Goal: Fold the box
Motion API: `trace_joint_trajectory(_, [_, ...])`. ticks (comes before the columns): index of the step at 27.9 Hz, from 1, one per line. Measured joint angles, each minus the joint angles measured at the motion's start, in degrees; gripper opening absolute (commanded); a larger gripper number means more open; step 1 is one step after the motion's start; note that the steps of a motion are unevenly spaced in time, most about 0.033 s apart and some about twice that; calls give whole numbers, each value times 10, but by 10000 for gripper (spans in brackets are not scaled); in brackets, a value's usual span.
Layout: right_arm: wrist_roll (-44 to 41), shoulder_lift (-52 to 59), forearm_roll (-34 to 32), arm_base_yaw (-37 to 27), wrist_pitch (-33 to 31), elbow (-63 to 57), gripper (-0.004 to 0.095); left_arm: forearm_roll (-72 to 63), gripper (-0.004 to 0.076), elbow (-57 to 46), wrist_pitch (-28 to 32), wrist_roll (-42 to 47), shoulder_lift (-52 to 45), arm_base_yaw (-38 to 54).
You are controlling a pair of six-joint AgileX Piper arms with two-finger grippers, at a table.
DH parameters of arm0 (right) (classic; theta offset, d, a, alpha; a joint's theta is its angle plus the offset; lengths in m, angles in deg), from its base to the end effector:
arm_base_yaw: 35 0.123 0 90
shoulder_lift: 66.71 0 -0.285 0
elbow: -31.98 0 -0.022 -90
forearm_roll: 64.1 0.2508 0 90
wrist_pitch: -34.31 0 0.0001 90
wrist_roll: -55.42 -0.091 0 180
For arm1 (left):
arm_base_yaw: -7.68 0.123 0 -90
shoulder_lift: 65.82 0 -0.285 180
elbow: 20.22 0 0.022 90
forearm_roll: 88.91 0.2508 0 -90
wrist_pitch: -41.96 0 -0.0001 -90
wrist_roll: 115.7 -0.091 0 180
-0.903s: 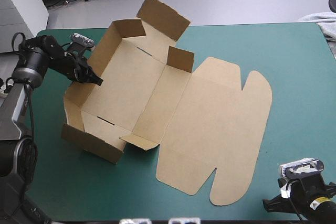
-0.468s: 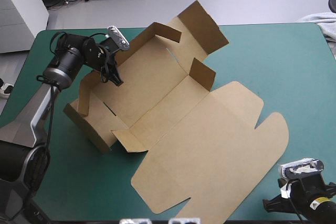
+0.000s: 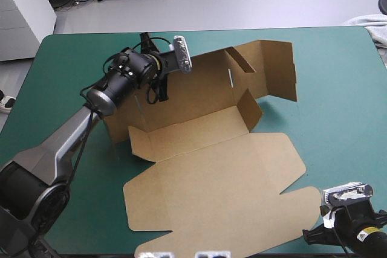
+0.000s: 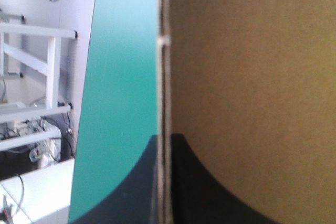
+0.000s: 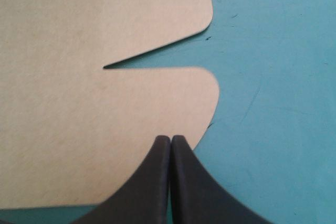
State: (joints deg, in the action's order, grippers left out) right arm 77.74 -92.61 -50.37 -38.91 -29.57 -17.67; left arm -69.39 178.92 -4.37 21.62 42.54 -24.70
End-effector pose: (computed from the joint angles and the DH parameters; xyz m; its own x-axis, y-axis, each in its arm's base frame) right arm 0.0408 0.0167 0.2644 -0.7001 -0.2250 -0.6777 -0.2797 0.9596 -0.0298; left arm 0.3528 -0.1977 0.3577 -0.0131 0.9657 -0.2592 0.6935 0.1955 0.6934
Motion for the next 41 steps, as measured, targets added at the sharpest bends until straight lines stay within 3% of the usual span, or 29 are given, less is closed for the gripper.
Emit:
trace_joint_trajectory(6, [0,0,0,0,0,0,-19,50,-11,1,11,18,0,-89])
trace_joint_trajectory(14, [0,0,0,0,0,0,-19,180,-11,-4,12,151,0,-174])
trace_joint_trajectory(19, [0,0,0,0,0,0,-19,313,-11,-63,18,293,0,-210])
trace_joint_trajectory(28, [-36,0,0,0,1,4,-19,658,-11,-208,-15,646,0,-293])
trace_joint_trajectory(35, [-91,-8,0,0,16,73,-19,706,-11,-236,-24,707,0,-318])
trace_joint_trajectory(41, [-119,-168,0,0,65,237,-19,710,-11,-238,-39,722,0,-319])
